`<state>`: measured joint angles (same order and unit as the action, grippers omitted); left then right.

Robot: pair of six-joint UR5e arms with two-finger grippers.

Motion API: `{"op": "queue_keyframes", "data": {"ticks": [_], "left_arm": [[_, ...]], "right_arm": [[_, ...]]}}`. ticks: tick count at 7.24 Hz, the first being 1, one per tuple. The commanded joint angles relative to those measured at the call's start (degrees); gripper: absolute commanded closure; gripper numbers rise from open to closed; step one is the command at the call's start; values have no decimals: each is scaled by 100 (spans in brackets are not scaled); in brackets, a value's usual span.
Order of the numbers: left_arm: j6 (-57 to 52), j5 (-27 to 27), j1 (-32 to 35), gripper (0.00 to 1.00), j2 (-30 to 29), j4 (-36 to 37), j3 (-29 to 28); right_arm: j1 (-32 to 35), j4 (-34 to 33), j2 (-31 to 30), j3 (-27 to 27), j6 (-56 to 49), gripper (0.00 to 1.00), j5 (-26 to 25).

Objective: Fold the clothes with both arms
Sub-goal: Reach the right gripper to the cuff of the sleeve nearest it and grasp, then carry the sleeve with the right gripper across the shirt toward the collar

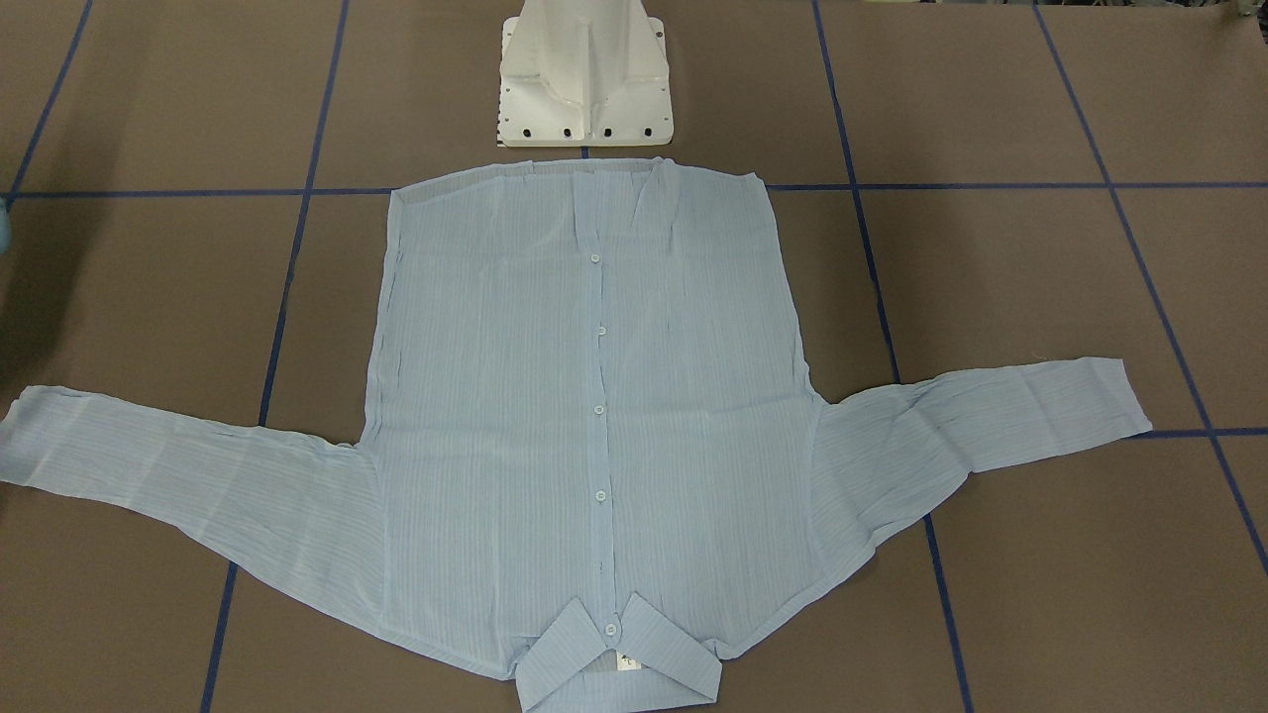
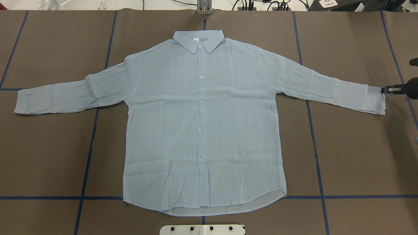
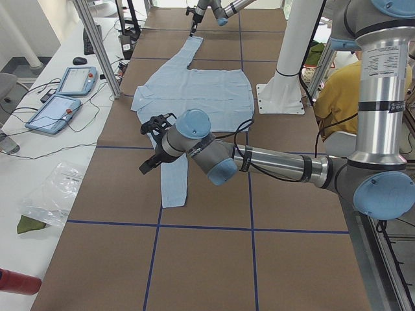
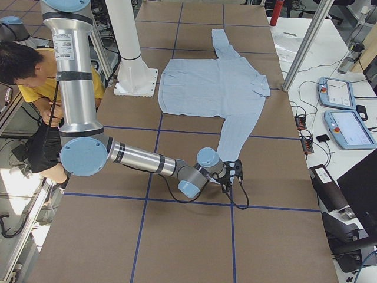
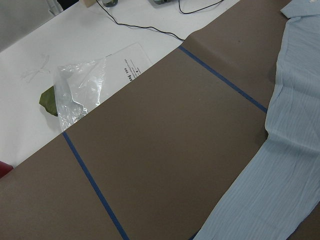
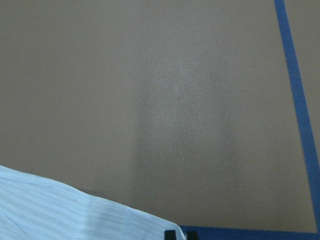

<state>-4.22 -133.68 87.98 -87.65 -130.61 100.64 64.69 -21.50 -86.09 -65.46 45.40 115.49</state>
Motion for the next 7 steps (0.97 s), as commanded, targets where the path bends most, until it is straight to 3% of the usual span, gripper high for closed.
{"op": "queue_keyframes", "data": {"ticks": [1, 3, 5, 7], "left_arm": [[0, 0, 0, 0, 2, -9, 0], [0, 0, 0, 0, 2, 0, 0], [0, 0, 0, 0, 2, 0, 0], [0, 0, 0, 0, 2, 0, -9]], "right_arm": [[0, 5, 5, -124, 4, 100, 53], [52, -815, 31, -990, 21, 100, 158], [79, -2518, 83, -2578, 701, 100, 97], [-174, -4029, 817, -3619, 1721, 100, -34]]}}
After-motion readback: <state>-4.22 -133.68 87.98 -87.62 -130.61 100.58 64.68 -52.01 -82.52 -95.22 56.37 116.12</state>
